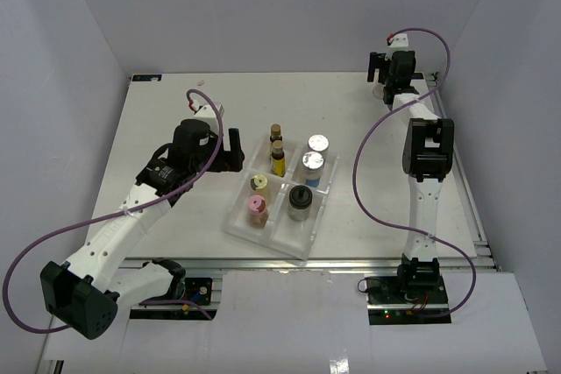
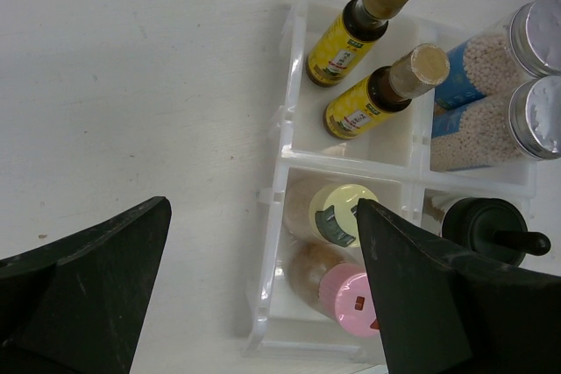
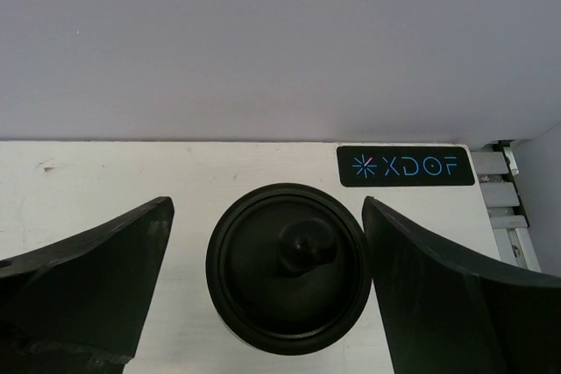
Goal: Organize the condiment bottles
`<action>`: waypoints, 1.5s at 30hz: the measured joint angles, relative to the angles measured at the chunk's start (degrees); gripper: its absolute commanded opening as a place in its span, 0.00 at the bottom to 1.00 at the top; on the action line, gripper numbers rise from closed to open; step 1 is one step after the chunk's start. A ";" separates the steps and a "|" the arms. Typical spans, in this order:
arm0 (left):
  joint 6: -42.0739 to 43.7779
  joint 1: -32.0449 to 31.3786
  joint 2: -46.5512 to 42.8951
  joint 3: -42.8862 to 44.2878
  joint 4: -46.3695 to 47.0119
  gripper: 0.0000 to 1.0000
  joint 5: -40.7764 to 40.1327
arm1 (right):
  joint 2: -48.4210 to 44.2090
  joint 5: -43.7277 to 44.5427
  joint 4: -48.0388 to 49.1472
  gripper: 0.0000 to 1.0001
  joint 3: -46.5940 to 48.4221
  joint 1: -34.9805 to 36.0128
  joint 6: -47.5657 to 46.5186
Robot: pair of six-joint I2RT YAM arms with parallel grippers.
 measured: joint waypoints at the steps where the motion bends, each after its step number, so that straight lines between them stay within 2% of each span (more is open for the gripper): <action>1: 0.03 0.07 0.00 0.00 0.02 0.98 0.00 | 0.07 0.01 0.07 0.90 0.08 0.00 -0.18; 6: 0.06 0.40 0.00 0.00 0.12 0.98 0.11 | 0.52 0.05 -0.19 0.88 0.13 0.00 -0.48; 8: 0.04 0.45 0.00 0.00 0.22 0.98 0.15 | 0.54 0.18 -0.66 0.85 0.13 -0.05 -0.25; 13: 0.04 0.50 -0.04 -0.04 0.38 0.98 0.13 | 0.54 0.37 -0.60 0.56 0.08 -0.41 0.69; 18: 0.03 0.50 -0.44 -0.40 0.42 0.98 0.12 | 0.54 0.42 -0.47 0.35 0.07 -1.35 1.65; 20: 0.02 0.49 -0.66 -0.55 0.37 0.98 0.13 | 0.54 0.42 -0.51 0.20 0.05 -1.65 1.81; 23: -0.10 0.49 -1.15 -0.57 0.38 0.98 0.15 | 0.44 0.39 -0.55 0.08 -0.13 -1.74 1.91; 26: -0.41 0.49 -2.09 -0.55 0.38 0.98 0.48 | -2.35 0.11 0.56 0.08 -4.79 -1.75 2.09; 32: -1.70 0.61 -5.05 -0.57 0.42 0.98 1.22 | -21.08 -1.40 3.99 0.08 -32.80 -1.75 3.43; 39: -2.44 0.66 -6.27 -0.57 0.46 0.98 0.92 | -39.08 -3.71 9.88 0.08 -57.66 -1.71 6.03; 41: -2.60 0.66 -6.23 -0.57 0.50 0.98 0.94 | -44.28 -4.45 8.45 0.08 -62.51 -1.69 6.94; 45: -2.80 0.71 -6.22 -0.57 0.55 0.98 0.96 | -52.81 -5.49 3.34 0.08 -65.73 -1.30 8.06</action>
